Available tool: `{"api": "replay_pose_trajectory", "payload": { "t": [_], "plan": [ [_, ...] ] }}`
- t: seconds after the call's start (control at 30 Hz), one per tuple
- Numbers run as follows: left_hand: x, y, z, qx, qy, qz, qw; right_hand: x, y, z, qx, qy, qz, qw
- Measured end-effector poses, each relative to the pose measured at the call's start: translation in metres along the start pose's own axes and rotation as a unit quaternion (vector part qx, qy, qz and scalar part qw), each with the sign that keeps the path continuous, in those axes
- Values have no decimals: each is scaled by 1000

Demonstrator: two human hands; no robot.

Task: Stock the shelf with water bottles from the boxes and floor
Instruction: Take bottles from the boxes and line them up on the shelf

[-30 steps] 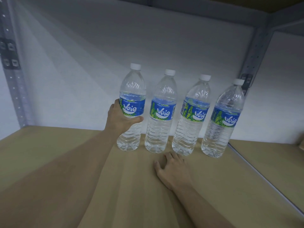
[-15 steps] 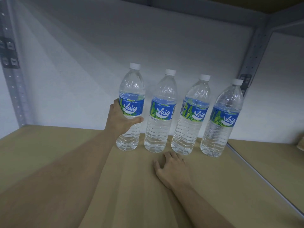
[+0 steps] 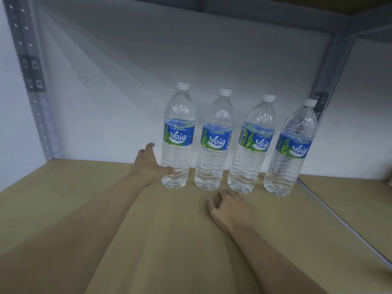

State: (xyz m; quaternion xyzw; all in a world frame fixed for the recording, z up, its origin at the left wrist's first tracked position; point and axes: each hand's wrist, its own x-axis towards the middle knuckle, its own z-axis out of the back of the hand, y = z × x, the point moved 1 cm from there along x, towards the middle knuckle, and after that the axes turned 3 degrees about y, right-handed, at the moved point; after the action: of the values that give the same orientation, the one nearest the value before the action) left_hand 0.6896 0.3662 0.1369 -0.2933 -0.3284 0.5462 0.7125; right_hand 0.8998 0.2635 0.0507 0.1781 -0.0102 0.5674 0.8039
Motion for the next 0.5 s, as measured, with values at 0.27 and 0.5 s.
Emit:
{"api": "replay_pose_trajectory", "payload": {
  "t": [0.27, 0.5],
  "plan": [
    [-124, 20, 34, -44, -101, -67, 992, -28, 23, 25, -32, 8, 4, 999],
    [-243, 54, 40, -11, -55, -92, 994, -124, 63, 36, 43, 63, 17, 997]
  ]
}}
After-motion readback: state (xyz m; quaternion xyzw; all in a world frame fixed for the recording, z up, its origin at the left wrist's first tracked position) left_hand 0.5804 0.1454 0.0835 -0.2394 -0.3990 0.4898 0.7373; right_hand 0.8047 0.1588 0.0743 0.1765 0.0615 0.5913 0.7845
